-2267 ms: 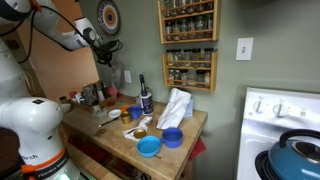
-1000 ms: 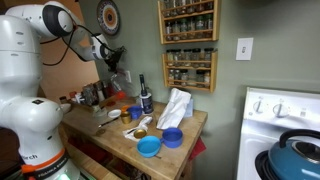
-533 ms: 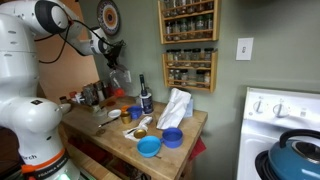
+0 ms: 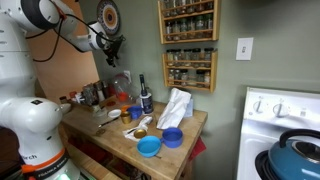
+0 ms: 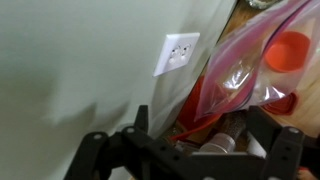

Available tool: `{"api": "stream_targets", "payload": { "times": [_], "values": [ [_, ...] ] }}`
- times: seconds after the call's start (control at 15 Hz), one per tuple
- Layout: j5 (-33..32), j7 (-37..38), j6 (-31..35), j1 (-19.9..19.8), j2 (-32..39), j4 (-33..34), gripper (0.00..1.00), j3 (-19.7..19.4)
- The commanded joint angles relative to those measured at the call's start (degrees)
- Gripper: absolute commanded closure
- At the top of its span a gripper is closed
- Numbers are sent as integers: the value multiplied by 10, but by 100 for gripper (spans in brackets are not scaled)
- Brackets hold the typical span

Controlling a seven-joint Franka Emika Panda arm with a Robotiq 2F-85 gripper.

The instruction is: Pick up the ziploc bag and move it forward on the kitchen counter

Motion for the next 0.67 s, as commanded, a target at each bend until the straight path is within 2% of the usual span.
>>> {"api": "stream_targets", "payload": {
  "times": [0.0,0.27,0.33,0.47,0.6],
  "values": [
    [-18,16,-4,10,38,17,0,4],
    [-20,23,-15,10,39,15,0,4],
    [-1,9,-22,5,24,5,0,8],
    [99,-73,-49,-11,-7,-18,0,35],
    [191,-159,-112,-14,-54,-48,0,48]
  ]
}}
